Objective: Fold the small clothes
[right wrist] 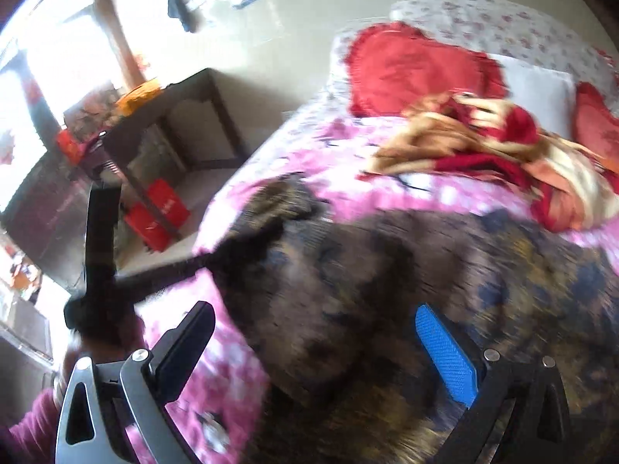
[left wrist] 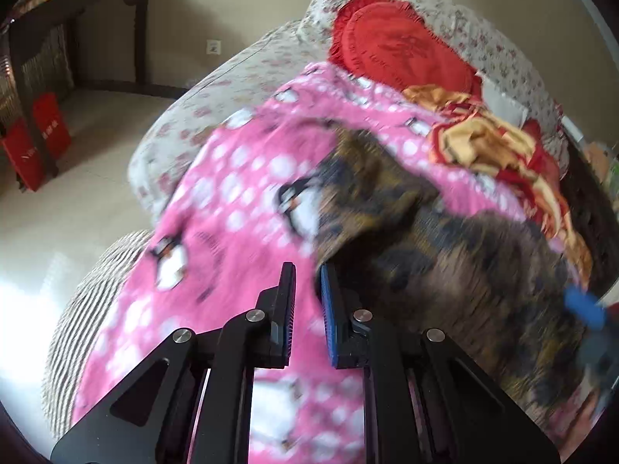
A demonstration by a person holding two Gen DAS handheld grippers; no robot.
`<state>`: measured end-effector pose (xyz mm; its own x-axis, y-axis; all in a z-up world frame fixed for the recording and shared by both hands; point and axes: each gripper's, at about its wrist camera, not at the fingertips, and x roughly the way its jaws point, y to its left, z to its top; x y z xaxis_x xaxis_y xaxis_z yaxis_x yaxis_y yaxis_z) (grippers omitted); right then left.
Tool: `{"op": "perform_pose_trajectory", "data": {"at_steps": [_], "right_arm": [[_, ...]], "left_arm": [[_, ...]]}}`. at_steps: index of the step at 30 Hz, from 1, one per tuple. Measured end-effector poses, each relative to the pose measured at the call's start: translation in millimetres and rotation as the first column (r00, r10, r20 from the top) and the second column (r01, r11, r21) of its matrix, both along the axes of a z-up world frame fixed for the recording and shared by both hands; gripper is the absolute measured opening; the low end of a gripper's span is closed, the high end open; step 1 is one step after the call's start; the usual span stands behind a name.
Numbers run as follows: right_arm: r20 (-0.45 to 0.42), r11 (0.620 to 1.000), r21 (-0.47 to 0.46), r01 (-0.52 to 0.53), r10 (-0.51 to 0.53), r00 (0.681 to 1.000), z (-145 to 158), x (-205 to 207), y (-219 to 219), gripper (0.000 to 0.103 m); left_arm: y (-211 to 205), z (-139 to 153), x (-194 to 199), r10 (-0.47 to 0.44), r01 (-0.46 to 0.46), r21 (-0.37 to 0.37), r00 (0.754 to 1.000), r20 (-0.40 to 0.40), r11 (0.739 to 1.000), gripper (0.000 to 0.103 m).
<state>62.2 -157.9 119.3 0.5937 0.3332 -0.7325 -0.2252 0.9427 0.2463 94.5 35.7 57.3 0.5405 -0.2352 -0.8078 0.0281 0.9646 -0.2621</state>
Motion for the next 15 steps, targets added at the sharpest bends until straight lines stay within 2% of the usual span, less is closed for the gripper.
{"op": "perform_pose_trajectory", "data": {"at_steps": [2, 4, 5, 8, 12, 14, 15], "right_arm": [[-0.001, 0.999, 0.039, -0.033, 0.033, 0.999, -0.8, 18.3, 14.5, 0.102], [-0.021, 0.995, 0.088, -0.056, 0.058, 0.998, -5.9, 44.0, 26.2, 0.088], [-0.058, 0.99, 0.126, -0.056, 0.064, 0.996, -11.8, 60.4, 31.0, 0.085], [-0.181, 0.976, 0.219, -0.003, 0.043, 0.983, -38.7, 107.6, 39.2, 0.083], [-0.251, 0.955, 0.284, 0.087, -0.013, 0.968, -68.6, 146.7, 42.5, 0.083], [-0.237, 0.951, 0.286, 0.117, -0.048, 0.97, -72.5, 158.1, 46.2, 0.063], [-0.221, 0.953, 0.279, 0.12, -0.058, 0.974, -70.8, 161.0, 47.6, 0.025]], "left_arm": [[5.5, -5.3, -5.8, -0.003, 0.003, 0.011, 1.0, -0.007, 1.0, 0.012], [11.3, -6.2, -13.3, 0.008, -0.008, 0.019, 1.0, -0.002, 1.0, 0.012], [13.7, -8.1, -13.6, 0.013, -0.013, 0.019, 1.0, 0.0, 1.0, 0.012], [19.7, -11.0, -17.7, 0.028, -0.028, -0.015, 1.0, -0.005, 1.0, 0.012], [21.6, -14.3, -22.1, 0.028, -0.029, -0.051, 0.999, -0.02, 0.998, 0.012], [18.2, -15.6, -23.2, 0.02, -0.021, -0.044, 0.999, -0.025, 0.999, 0.012], [16.3, -15.7, -24.3, 0.017, -0.018, -0.032, 0.999, -0.028, 0.999, 0.012]]}}
